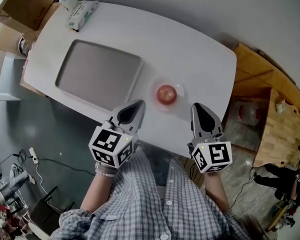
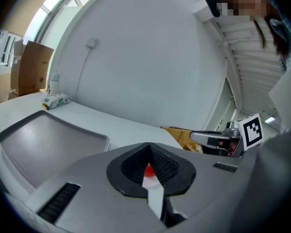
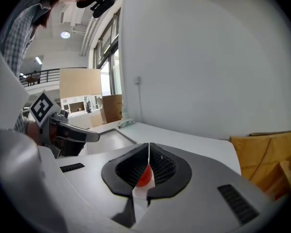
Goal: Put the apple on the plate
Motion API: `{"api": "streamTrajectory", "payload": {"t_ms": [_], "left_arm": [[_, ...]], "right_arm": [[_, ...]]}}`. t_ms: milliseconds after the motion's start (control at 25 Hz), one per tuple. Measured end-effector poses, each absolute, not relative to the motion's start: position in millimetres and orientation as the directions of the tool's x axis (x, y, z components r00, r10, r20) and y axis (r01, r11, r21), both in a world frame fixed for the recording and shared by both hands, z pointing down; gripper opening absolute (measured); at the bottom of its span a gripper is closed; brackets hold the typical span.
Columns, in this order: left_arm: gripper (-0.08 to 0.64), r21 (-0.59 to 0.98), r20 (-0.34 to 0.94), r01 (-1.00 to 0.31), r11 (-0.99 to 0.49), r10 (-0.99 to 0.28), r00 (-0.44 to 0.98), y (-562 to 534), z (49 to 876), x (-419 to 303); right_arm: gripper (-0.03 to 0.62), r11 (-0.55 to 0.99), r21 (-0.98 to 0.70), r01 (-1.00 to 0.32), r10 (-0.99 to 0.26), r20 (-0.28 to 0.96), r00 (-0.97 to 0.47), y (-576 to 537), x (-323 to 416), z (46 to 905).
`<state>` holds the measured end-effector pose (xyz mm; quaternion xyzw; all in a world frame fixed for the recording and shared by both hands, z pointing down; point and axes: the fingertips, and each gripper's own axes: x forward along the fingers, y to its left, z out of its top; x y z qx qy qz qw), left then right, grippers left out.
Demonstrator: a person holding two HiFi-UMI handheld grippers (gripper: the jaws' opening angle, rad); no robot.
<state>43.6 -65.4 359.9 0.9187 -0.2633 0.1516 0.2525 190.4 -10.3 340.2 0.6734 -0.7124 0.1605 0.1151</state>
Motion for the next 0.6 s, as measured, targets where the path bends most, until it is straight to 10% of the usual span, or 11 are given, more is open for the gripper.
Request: {"api": "streamTrajectory", "payload": {"t_ms": [600], "left_arm": [[0.011,0.564,0.552,-0.539,-0.626,-0.200,0.810,-84,453,72]], "right_arm": [[0.023,-0.010,-0.141,-0.990,-0.794,0.603,-0.078,-35,205,436]]}}
